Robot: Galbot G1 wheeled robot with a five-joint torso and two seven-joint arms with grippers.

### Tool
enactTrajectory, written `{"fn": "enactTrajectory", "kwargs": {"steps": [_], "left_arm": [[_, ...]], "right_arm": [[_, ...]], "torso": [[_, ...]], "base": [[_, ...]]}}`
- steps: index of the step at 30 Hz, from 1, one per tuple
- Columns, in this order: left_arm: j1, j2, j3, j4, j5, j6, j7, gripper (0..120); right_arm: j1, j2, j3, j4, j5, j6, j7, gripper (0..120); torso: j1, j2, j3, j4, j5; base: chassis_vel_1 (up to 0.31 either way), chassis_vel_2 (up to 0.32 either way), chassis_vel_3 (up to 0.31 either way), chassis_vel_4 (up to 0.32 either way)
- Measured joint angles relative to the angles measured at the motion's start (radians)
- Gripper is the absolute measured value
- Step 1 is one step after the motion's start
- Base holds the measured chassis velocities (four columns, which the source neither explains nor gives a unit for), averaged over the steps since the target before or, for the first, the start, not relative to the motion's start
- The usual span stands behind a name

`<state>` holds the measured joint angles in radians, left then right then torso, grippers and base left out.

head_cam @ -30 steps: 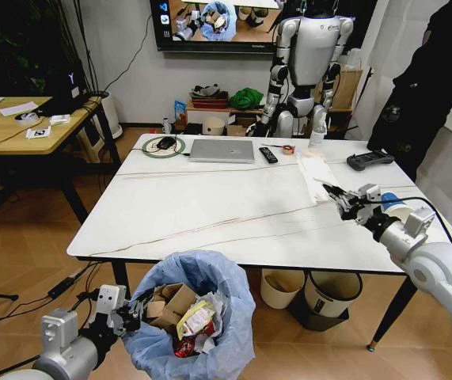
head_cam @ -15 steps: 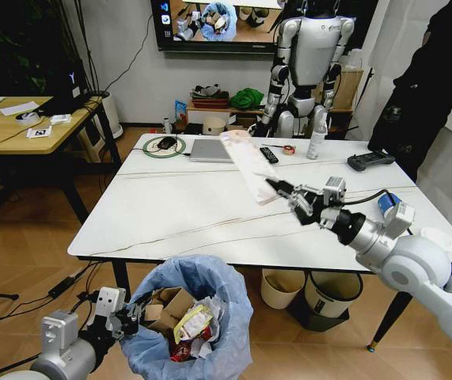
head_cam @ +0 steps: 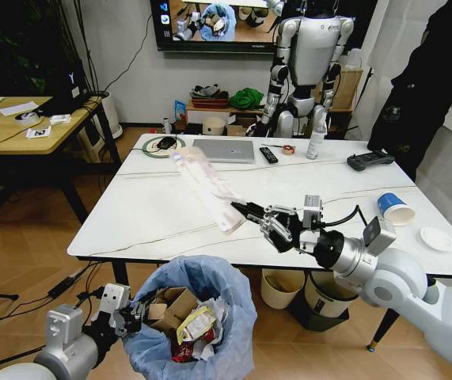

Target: Pick up the trash bin and place the trash from the table into it.

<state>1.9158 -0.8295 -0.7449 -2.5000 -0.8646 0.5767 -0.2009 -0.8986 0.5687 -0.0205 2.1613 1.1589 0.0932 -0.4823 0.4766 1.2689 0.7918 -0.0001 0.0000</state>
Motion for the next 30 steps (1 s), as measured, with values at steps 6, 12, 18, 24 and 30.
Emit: {"fn": "enactTrajectory", "kwargs": {"steps": [6,12,18,24,30], "left_arm": [[-0.005,0.001,0.006,0.0,-0.001,0.001,-0.001,0],[-0.005,-0.001,0.003,0.0,-0.002,0.001,-0.002,0],[-0.005,-0.005,0.002,0.0,-0.002,0.001,-0.002,0],[-0.01,-0.009,0.003,0.0,-0.003,0.001,-0.002,0],[-0.008,-0.013,0.001,0.0,-0.003,0.0,-0.002,0]], "right_arm": [[-0.009,0.009,-0.051,-0.001,0.012,-0.001,-0.038,0],[-0.011,0.021,-0.132,-0.013,-0.002,0.003,-0.072,0],[-0.01,0.026,-0.182,-0.018,-0.023,0.004,-0.084,0],[-0.017,0.029,-0.217,-0.024,-0.042,0.006,-0.088,0],[-0.041,0.035,-0.254,-0.036,-0.086,0.016,-0.1,0]], "torso": [[0.0,0.0,0.0,0.0,0.0],[0.0,0.0,0.0,0.0,0.0001],[0.0,0.0,0.0,0.0,0.0],[0.0,0.0,0.0,0.0,-0.0001],[0.0,0.0,0.0,0.0,0.0]], "base": [[0.0,0.0,0.0,0.0],[0.0,0.0,0.0,0.0],[0.0,0.0,0.0,0.0],[0.0,0.0,0.0,0.0],[0.0,0.0,0.0,0.0]]}}
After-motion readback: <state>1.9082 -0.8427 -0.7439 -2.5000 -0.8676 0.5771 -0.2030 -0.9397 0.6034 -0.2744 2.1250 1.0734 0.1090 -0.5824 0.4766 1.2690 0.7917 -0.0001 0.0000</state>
